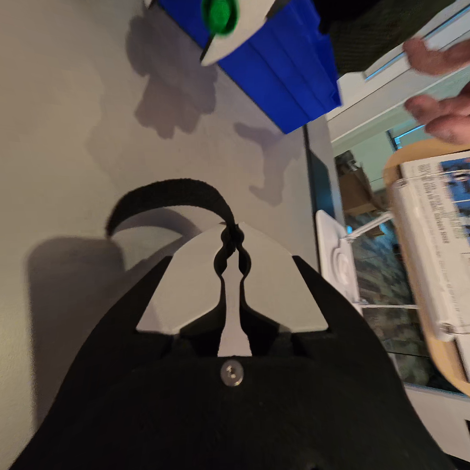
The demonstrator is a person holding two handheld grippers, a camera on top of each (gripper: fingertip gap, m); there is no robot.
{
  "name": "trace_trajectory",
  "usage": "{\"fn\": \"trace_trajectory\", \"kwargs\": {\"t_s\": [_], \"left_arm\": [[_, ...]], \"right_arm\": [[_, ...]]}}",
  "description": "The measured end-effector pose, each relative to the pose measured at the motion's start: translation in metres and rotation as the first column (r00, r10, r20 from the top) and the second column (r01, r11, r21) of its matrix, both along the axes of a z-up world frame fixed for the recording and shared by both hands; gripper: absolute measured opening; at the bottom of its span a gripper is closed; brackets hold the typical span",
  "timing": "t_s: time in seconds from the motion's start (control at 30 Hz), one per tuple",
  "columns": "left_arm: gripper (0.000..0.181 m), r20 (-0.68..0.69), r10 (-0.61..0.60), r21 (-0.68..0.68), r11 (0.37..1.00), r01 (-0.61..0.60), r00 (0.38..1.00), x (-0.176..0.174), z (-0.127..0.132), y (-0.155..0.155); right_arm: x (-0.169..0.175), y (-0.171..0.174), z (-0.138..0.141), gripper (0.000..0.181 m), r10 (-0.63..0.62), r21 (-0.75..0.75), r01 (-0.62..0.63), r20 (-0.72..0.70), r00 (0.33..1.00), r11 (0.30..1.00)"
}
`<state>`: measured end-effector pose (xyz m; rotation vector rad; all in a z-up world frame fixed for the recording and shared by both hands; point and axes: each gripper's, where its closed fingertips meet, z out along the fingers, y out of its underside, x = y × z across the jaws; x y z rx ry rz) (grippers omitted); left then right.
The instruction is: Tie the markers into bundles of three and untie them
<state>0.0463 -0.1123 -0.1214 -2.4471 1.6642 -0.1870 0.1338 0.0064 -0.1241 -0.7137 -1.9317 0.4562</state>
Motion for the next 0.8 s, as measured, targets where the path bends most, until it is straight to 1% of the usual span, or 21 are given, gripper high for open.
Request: {"fn": "trace_trajectory", "kwargs": {"t_s": [0.07, 0.17, 0.23, 0.3, 0.43, 0.73, 0.8], "left_arm": [[0.042, -0.008, -0.001, -0.012, 1.0, 0.001, 1.0, 0.001, -0.005, 0.002], [0.042, -0.005, 0.002, -0.011, 1.0, -0.002, 1.0, 0.003, -0.01, 0.007], [0.042, -0.003, 0.002, 0.001, 1.0, -0.002, 1.0, 0.005, -0.011, 0.011], [0.042, 0.001, -0.004, -0.004, 1.0, 0.004, 1.0, 0.008, -0.013, 0.012], [0.042, 0.005, -0.02, 0.007, 1.0, 0.02, 1.0, 0.01, -0.016, 0.014], [0.042, 0.025, -0.035, 0.017, 0.999, 0.035, 0.999, 0.015, -0.017, 0.017], [0.042, 0.066, -0.046, 0.016, 0.999, 0.045, 0.997, 0.022, -0.017, 0.018]], "right_arm": [[-0.001, -0.001, 0.024, 0.004, -0.009, 0.04, 0.012, -0.075, 0.997, 0.999], [-0.004, 0.0, 0.065, 0.004, -0.071, 0.104, 0.094, -0.207, 0.976, 0.99], [-0.007, -0.012, 0.083, 0.004, -0.055, 0.102, 0.083, -0.25, 0.967, 0.991], [-0.012, -0.018, 0.094, 0.004, -0.076, 0.105, 0.109, -0.279, 0.957, 0.988], [-0.016, -0.028, 0.103, 0.004, -0.086, 0.035, 0.1, -0.284, 0.955, 0.994], [-0.01, -0.019, 0.108, 0.004, -0.107, 0.017, 0.117, -0.289, 0.951, 0.993], [-0.009, -0.018, 0.108, 0.004, -0.109, 0.025, 0.121, -0.285, 0.952, 0.992]]}}
